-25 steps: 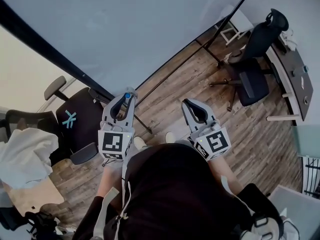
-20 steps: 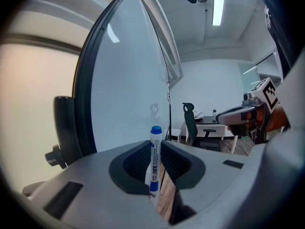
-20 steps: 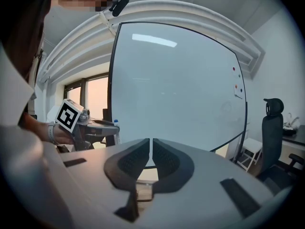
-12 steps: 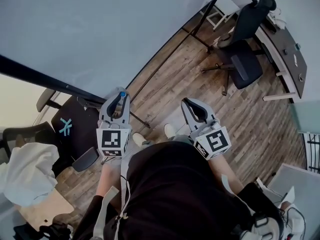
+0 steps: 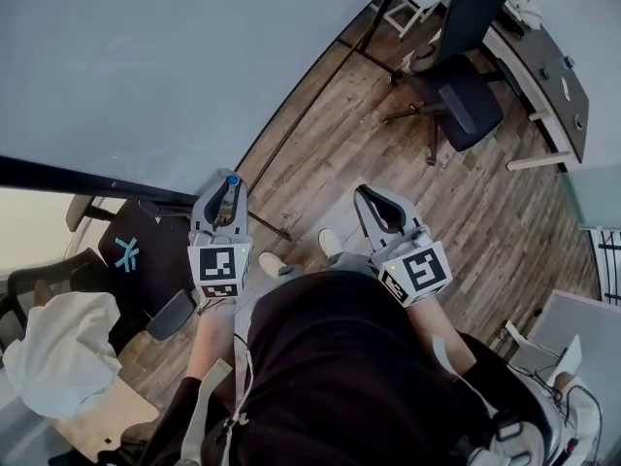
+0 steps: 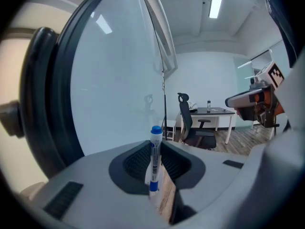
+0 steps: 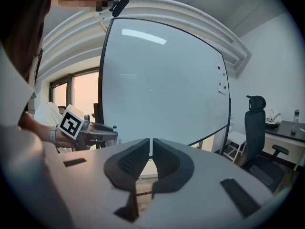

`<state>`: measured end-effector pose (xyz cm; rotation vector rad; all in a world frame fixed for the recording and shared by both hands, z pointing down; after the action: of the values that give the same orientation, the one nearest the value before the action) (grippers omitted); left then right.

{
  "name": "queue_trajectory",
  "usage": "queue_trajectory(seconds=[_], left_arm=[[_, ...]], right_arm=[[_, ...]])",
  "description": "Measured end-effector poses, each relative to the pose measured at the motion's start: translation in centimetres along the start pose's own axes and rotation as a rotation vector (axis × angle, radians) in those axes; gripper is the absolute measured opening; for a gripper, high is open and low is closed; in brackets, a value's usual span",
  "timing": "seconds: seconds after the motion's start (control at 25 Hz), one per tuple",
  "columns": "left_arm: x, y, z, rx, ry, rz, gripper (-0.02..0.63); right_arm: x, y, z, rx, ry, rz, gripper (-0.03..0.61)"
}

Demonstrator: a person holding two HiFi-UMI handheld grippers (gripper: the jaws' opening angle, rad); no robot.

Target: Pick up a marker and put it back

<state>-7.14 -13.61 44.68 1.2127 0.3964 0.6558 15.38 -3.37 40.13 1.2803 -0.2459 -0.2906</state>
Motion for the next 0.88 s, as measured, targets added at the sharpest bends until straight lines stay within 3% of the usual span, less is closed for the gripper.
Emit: queue_trajectory(seconds=[0.88], left_arm=[[0.1, 2.0, 1.0, -0.056, -0.017, 0.092, 0.075]], right_arm=[[-0.3, 0.4, -0.4, -0.018, 0.035, 0.005, 0.031]])
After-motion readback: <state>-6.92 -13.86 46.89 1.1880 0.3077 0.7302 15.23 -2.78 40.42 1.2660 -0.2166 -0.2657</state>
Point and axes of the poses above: the fingertips, and each gripper's own axes: z forward along the fingers, x to its right, y out of its underside, the point moved 5 cm from there along -z, backward along the fingers, and after that the axes turned 2 degrees about -z, right-handed, at the moved point
